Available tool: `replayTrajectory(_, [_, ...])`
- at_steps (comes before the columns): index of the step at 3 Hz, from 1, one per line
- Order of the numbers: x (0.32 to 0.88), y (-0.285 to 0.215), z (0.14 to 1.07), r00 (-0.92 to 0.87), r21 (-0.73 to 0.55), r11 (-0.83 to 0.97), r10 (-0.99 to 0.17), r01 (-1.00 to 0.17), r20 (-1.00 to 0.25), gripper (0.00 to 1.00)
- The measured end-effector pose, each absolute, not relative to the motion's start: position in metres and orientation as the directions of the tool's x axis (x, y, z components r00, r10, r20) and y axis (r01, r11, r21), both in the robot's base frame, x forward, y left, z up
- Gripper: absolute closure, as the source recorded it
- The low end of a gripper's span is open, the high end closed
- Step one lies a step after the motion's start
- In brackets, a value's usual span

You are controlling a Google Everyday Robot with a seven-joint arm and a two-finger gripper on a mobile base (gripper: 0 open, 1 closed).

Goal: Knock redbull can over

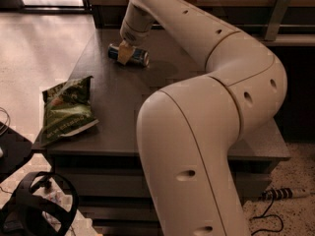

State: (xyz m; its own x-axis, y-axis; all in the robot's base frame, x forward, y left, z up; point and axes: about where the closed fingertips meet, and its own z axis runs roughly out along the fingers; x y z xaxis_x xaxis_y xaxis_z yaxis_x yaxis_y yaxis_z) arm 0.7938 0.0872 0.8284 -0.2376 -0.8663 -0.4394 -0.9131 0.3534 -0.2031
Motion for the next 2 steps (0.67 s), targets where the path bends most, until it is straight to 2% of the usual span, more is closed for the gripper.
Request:
replayTrajectory(1, [0.7973, 0.0942, 0.8169, -0.237, -0.169, 0.347, -0.855, -0.922, -0.462, 1.0])
replayTrajectory(2, [0.7973, 0.0944, 0.8208, -0.237, -0.168, 0.347, -0.855, -0.923, -0.462, 0.81])
